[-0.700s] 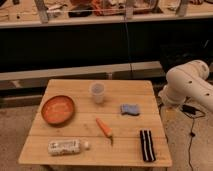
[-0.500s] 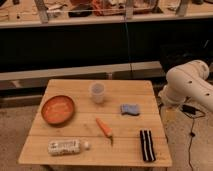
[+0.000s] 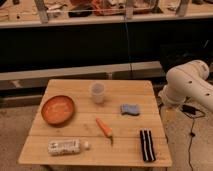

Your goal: Place the ceramic cup in the ceramic bowl

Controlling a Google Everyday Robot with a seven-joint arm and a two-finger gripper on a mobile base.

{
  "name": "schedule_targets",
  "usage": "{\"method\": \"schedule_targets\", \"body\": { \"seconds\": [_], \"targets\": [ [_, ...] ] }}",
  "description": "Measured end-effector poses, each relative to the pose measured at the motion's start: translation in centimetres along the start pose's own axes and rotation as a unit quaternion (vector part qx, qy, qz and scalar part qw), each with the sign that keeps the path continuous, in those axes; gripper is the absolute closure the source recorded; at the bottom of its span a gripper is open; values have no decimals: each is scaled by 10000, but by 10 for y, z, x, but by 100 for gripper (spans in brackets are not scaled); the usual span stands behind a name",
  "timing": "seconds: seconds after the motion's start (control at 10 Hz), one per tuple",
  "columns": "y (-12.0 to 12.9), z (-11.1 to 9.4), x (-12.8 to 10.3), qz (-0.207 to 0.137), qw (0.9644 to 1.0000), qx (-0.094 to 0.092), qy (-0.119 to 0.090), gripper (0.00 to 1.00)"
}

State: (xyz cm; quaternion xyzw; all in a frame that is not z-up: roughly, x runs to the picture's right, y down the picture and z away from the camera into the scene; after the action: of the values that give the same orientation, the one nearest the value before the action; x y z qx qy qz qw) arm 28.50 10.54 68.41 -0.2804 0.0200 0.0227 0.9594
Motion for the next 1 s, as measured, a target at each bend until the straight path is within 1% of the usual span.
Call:
{"method": "schedule_targets", "body": {
  "seconds": [0.8,0.9,1.0],
  "targets": [
    [-1,0,0,-2,10000,17,6,20],
    [-7,-1,-3,-59,9999,90,35,20],
    [-20,-4,-13,-162,9996,205,42,20]
  ]
}}
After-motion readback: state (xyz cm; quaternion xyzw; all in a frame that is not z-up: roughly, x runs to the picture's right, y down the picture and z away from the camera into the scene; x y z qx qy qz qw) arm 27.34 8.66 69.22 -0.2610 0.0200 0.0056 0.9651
